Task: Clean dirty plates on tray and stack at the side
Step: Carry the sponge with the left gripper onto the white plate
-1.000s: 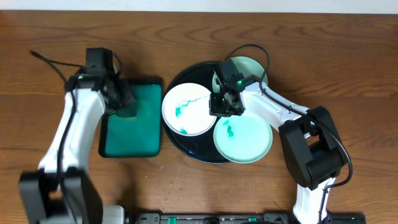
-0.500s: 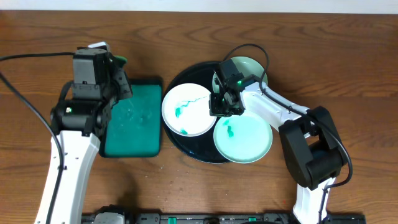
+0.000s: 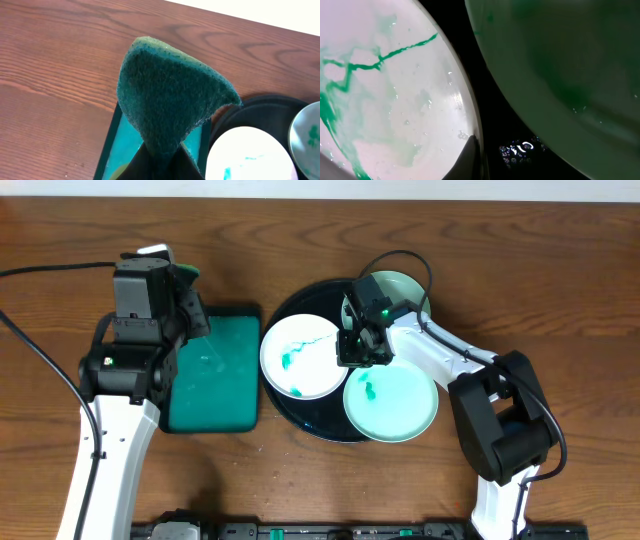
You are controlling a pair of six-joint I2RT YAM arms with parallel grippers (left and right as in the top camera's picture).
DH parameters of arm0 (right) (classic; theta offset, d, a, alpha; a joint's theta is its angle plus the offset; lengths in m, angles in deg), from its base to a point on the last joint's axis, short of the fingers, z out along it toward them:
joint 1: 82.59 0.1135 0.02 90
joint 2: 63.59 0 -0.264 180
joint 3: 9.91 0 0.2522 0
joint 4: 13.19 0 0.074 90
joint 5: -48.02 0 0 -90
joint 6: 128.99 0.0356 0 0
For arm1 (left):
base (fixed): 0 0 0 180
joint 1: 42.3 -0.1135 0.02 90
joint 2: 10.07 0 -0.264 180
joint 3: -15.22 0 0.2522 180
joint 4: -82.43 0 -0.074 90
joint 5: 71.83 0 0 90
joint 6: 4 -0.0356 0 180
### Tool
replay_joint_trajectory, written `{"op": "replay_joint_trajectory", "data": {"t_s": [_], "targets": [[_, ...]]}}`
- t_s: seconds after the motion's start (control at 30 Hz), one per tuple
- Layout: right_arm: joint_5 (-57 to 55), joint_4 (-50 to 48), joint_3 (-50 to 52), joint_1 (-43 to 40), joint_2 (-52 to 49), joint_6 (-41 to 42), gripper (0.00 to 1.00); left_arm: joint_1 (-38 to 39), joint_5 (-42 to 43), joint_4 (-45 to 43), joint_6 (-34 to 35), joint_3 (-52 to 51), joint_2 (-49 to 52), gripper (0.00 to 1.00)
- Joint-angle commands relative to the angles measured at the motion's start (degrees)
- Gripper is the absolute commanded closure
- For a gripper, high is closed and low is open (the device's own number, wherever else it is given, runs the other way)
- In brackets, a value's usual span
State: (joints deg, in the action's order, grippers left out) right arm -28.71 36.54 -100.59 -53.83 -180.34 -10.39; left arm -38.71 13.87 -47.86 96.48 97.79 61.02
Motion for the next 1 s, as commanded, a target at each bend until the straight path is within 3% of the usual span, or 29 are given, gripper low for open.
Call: {"op": "replay_joint_trajectory", "data": {"t_s": [0.0,0.27,0.47,0.7,0.97], "targets": [[0.22,0.68,0.11,0.37,-1.57,-1.68,0.99,0.13,-1.62,-0.48,-0.59,0.09,-0.35,0.93],[0.22,0.68,0.11,0.37,-1.57,-1.66,0.99,0.11,-1.81,1.38,1.84,0.09,1.20,0.93],[0.26,0.96,0.11,0.37,-1.57,0.31,0.99,0.09,-1.64,7.65,7.96,0.02,10.32,0.93],[0.24,2.27,0.11,0.37,-1.57,0.26,0.99,0.04,10.43,9.77,8.07,0.04,22.77,0.93],[0.24,2.34,0.11,0.37,-1.57,0.04,0.99,0.02,23.85,9.40,6.95,1.14,23.52,0.93]]}}
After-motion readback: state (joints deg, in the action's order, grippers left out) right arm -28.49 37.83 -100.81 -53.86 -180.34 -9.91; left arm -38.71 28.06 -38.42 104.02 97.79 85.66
